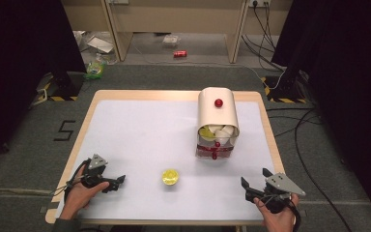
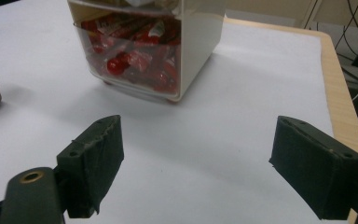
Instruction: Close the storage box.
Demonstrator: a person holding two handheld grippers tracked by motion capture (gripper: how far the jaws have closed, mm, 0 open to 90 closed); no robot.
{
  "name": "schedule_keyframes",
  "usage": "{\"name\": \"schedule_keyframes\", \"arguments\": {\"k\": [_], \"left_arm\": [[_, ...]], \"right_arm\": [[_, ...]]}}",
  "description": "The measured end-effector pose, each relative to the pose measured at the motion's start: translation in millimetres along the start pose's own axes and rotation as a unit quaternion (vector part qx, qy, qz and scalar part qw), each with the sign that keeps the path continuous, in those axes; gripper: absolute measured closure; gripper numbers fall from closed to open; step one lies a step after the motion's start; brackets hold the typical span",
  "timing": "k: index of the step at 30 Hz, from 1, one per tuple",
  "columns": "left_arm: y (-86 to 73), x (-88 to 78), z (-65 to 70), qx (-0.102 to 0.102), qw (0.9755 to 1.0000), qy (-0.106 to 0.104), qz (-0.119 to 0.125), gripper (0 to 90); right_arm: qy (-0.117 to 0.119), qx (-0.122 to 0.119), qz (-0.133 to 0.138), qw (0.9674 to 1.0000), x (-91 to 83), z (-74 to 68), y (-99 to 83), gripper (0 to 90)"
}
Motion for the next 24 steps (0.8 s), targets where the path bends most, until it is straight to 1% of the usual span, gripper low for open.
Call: {"name": "schedule_keyframes", "arguments": {"k": [12,15,17,20,24], "left_arm": [[0.0,0.1,0.0,0.0,1.0,0.0,0.0,0.0],[0.0,0.1,0.0,0.001,1.0,0.0,0.0,0.0],[0.0,0.1,0.0,0.001,1.0,0.0,0.0,0.0],[0.0,0.1,0.0,0.001,1.0,0.0,0.0,0.0],[0.0,0.1,0.1,0.001,1.0,0.0,0.0,0.0]], "right_arm": [[-0.003,0.002,-0.036,0.9993,-4.0,6.4,-15.3,15.8],[-0.004,0.01,-0.044,0.999,-4.2,8.1,-18.5,15.6],[-0.005,0.008,-0.048,0.9988,-4.4,9.2,-20.0,15.7],[-0.005,0.01,-0.056,0.9984,-4.2,9.7,-22.7,15.7],[-0.013,0.006,-0.065,0.9978,-3.7,10.4,-25.6,15.7]]}}
Point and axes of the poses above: each handheld gripper's, and its own axes: x roughly forward along the jaws, y roughly out of its top, z roughly to its right, the point moved 2 cm from there along x, roughly forward along the jaws, and after that the axes turned 12 degrees about x, right-handed, at the moved point
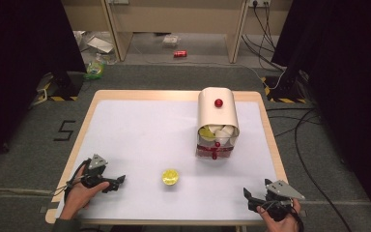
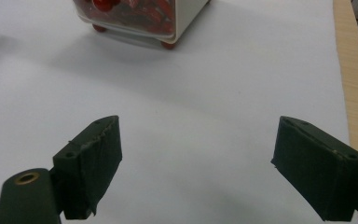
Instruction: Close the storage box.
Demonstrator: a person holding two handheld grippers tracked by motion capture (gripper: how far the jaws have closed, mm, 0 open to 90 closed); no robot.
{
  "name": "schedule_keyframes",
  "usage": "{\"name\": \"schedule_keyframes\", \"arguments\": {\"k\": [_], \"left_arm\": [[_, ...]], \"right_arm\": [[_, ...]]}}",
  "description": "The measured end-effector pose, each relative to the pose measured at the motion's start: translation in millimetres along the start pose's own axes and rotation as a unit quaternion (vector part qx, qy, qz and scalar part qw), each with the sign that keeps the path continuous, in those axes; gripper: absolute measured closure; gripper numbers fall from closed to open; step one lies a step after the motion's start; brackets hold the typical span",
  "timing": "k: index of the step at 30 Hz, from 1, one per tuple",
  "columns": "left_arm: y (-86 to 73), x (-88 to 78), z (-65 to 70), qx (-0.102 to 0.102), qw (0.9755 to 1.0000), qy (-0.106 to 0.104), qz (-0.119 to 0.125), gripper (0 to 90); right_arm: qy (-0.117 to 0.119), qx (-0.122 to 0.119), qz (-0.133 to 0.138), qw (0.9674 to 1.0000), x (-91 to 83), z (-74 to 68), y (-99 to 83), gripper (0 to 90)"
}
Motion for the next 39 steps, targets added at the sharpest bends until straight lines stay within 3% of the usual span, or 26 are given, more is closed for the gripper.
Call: {"name": "schedule_keyframes", "arguments": {"k": [14,31,36,39], "left_arm": [[0.0,0.0,0.0,0.0,1.0,0.0,0.0,0.0],[0.0,0.0,0.0,0.0,1.0,0.0,0.0,0.0],[0.0,0.0,0.0,0.0,1.0,0.0,0.0,0.0],[0.0,0.0,0.0,0.0,1.0,0.0,0.0,0.0]], "right_arm": [[-0.01,-0.004,-0.027,0.9996,-0.8,3.6,-8.0,15.7],[-0.017,0.0,-0.041,0.999,-8.1,9.6,-15.7,15.8],[-0.024,-0.005,-0.063,0.9977,-8.2,12.2,-20.8,15.8],[-0.039,-0.022,-0.094,0.9945,-5.6,12.3,-25.9,14.3]]}}
Point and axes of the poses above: each handheld gripper's, and its own axes: x roughly forward along the jaws, y roughly out of its top, z roughly to its right, the point moved 2 cm from there along x, roughly forward along the jaws, and after that the axes turned 12 degrees about x, right-handed, at the moved point
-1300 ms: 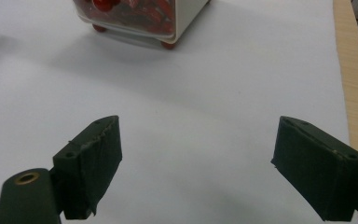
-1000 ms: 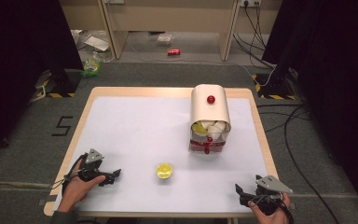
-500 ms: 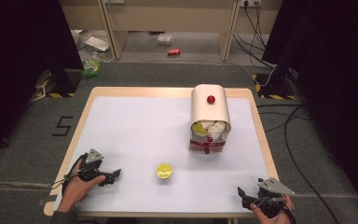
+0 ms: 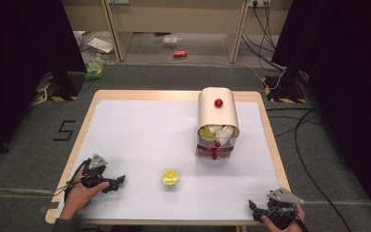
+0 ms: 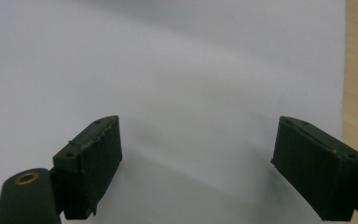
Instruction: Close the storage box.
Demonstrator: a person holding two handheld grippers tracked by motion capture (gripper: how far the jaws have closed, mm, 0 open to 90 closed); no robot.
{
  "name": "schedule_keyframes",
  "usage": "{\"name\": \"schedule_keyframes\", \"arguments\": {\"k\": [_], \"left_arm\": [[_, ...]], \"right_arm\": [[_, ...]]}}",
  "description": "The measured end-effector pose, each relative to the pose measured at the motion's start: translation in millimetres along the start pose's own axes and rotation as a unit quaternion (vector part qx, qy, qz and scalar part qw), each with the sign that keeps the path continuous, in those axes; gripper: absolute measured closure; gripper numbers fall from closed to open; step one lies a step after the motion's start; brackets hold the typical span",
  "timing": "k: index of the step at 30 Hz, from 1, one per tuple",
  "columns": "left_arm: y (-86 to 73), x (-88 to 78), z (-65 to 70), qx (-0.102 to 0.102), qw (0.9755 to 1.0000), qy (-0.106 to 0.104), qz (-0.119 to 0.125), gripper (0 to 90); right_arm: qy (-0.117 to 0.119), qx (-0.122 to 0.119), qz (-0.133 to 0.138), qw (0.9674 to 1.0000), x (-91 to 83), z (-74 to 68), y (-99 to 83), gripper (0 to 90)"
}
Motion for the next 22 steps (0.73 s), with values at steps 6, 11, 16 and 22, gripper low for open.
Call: {"name": "schedule_keyframes", "arguments": {"k": [6,11,16,22], "left_arm": [[0.0,0.1,0.2,0.0,1.0,0.0,0.0,0.0],[0.0,0.0,0.2,0.0,1.0,0.0,0.0,0.0],[0.0,0.1,0.3,0.0,1.0,0.001,0.0,0.0],[0.0,0.1,0.4,0.0,1.0,0.001,0.0,0.0]], "right_arm": [[0.008,0.029,0.0,0.9995,1.4,2.7,-2.5,14.1],[0.005,0.028,-0.007,0.9996,2.0,2.3,-0.6,14.1],[0.005,0.028,-0.008,0.9995,2.4,2.5,-0.6,14.0],[0.004,0.027,-0.007,0.9996,2.5,2.6,-0.7,14.0]]}}
Point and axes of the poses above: each handheld gripper's, and its own axes: x roughly forward along the jaws, y roughly out of its top, z roughly to its right, the point moved 2 cm from there along x, roughly forward along the jaws, and after that the axes turned 12 degrees about x, right-handed, at the moved point
